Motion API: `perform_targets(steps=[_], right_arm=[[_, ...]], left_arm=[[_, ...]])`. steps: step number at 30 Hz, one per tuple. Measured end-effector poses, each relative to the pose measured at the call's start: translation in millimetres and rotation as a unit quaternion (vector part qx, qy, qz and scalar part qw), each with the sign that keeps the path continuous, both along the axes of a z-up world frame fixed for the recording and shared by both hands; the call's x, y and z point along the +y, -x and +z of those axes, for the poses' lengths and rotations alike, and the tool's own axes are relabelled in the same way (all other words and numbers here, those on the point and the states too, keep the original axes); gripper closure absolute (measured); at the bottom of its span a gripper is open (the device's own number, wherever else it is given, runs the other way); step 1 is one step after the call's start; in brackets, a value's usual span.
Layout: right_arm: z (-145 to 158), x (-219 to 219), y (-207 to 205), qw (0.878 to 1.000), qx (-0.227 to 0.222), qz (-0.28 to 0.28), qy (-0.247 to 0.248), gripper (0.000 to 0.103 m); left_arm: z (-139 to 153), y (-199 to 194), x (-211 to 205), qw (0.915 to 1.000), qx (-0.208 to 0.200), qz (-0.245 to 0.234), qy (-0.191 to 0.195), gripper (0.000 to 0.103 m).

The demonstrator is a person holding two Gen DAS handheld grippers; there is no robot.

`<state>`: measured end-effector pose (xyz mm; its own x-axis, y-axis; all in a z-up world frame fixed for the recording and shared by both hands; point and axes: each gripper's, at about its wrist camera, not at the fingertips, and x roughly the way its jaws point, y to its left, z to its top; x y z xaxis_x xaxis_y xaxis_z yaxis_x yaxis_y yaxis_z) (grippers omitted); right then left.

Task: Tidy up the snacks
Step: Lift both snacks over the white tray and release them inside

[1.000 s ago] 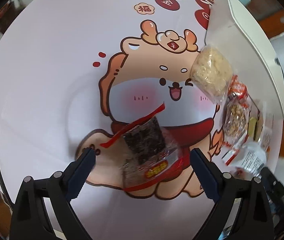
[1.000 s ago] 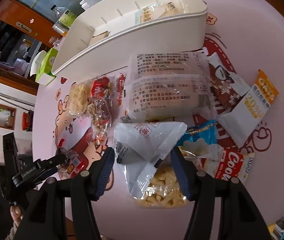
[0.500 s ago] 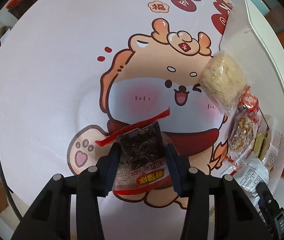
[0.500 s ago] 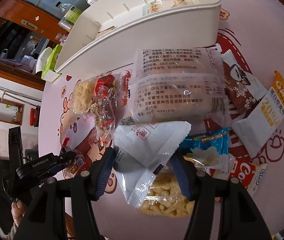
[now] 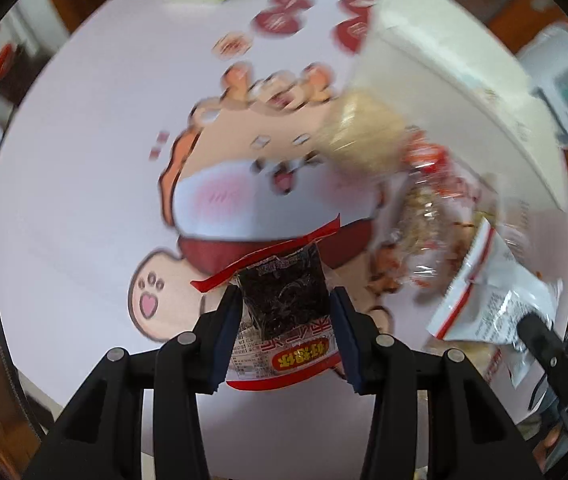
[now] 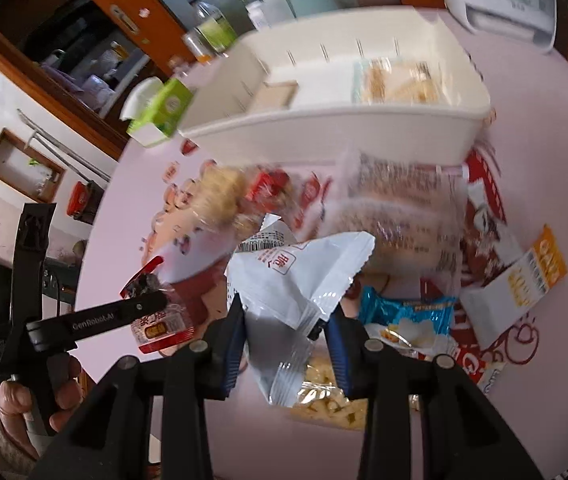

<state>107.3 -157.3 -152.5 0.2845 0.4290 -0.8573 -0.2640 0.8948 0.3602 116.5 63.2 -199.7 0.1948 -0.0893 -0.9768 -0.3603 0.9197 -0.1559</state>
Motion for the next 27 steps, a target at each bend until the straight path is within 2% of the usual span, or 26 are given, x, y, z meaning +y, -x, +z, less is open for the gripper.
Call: perform_targets(steps=[4,7,11,16,22,27], right_arm=[[24.6,-2.1,0.4,0.999,-0.032,-0.004,-0.005,0.066],[43.0,-4.6,1.4,0.998,-0.059,-0.009,-0.005,0.066],[69.1,-10.3,2.9,0.994,-0.105,-0.015,0.007,0.066],[94.9,-17.1,-2.0,0.988,-0.15,-0.024,0.023,0.066],[131.0,-20.2,-18.2,0.969,-0.23,-0.043,0.077,0.065],[167.4,-20.3,-43.6,0.95,-0.292,-0.063,0.087,0.065]], left_arm=[[35.4,-6.1,-27.4,0.997,-0.052,-0.048,-0.032,0.06],[65.7,-0.5,-24.5,0.9921,-0.081,-0.082,-0.048,0.06],[109.1,-6.5,-20.1,0.9773,-0.138,-0.126,-0.099,0.06],[160.2,-34.2,-23.7,0.9607,-0.196,-0.148,-0.129,0.059],[204.1,-67.9,-32.9,0.9441,-0.244,-0.163,-0.151,0.059],[229.1,-92.4,-46.3,0.9337,-0.265,-0.175,-0.165,0.059]])
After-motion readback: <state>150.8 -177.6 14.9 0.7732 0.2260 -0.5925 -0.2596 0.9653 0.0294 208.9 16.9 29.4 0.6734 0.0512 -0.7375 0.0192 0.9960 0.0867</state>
